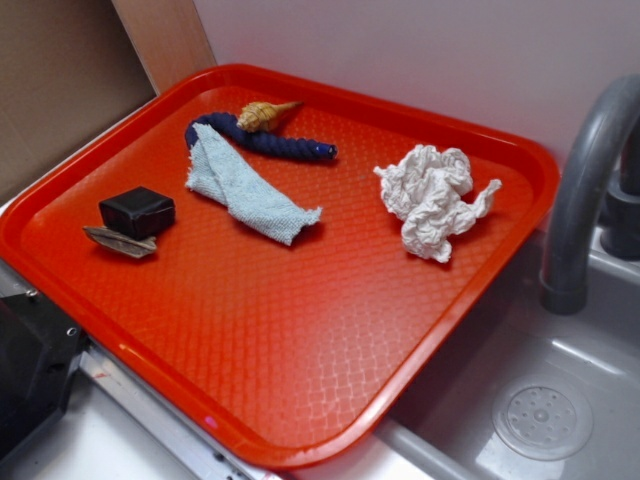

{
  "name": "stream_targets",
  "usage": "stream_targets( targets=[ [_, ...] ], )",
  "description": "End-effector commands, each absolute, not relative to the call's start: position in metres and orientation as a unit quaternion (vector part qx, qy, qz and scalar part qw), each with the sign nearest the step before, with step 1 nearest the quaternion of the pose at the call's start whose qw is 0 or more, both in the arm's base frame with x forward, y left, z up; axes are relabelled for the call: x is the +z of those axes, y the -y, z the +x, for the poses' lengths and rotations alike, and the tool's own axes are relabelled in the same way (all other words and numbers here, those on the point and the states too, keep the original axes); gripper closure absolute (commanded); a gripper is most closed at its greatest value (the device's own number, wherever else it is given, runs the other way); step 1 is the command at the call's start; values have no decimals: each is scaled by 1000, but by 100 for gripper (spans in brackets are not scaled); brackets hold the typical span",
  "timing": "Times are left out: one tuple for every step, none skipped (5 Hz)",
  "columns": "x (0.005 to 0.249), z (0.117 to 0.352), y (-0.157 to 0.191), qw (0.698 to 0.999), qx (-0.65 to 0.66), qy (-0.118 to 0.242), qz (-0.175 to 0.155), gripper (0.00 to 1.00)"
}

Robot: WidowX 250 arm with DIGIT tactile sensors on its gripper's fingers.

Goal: Grab the shell.

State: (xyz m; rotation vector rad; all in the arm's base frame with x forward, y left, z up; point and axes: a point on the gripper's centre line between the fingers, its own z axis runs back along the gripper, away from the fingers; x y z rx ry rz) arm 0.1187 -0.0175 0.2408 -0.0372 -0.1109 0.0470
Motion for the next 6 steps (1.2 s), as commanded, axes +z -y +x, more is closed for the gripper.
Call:
stream_targets(
  targets=[
    [220,177,-15,975,200,82,-60,0],
    [195,221,-41,963,224,121,-85,0],
    [171,261,-60,961,208,161,-82,0],
    [145,294,-65,971,156,176,-50,0],
    [117,313,-64,977,138,160,-36,0],
    [84,327,-56,983,116,134,-41,0]
  ],
)
